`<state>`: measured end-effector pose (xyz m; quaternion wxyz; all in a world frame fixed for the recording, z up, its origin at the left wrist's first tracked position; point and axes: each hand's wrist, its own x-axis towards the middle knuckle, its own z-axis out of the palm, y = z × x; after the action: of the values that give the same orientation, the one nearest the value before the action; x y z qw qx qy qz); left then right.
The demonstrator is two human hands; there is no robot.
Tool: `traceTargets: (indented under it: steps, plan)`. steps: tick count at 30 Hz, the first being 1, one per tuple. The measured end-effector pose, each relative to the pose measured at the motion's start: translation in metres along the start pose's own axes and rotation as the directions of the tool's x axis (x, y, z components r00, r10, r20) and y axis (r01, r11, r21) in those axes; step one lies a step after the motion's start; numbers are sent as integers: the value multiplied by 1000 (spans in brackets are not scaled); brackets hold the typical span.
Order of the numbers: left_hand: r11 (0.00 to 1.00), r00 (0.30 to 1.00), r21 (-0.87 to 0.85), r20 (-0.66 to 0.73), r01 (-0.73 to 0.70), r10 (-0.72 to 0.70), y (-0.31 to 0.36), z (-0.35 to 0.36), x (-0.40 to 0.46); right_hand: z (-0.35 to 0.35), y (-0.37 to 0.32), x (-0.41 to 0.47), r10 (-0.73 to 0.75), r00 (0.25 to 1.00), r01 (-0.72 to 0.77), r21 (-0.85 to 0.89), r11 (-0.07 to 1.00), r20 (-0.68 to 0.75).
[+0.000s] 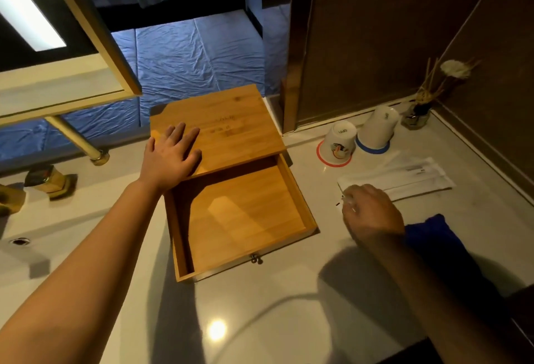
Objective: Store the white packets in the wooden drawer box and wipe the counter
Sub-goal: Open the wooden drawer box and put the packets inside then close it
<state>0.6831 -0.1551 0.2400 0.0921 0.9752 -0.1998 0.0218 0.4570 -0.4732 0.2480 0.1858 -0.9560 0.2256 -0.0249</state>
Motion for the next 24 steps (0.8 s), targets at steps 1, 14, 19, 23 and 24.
traceTargets:
  steps: [1,14,19,23,24]
  plan:
    - [1000,1000,-1,0,3,-3,1,0,0,2,12,7,-73,995,65,-126,990,-66]
    - [999,1000,-26,3,21,-21,10,-7,-4,-2,59,40,-347,926,288,-316,904,-147]
    - [999,1000,-26,-6,19,-19,10,-6,-4,-20,33,35,-441,850,361,-293,886,-288]
    - [999,1000,-29,-13,21,-22,10,-5,-3,-43,-14,32,-581,717,526,-249,814,-386]
    - [999,1000,-29,-16,24,-24,10,-4,-3,-48,-29,31,-620,664,574,-246,781,-417]
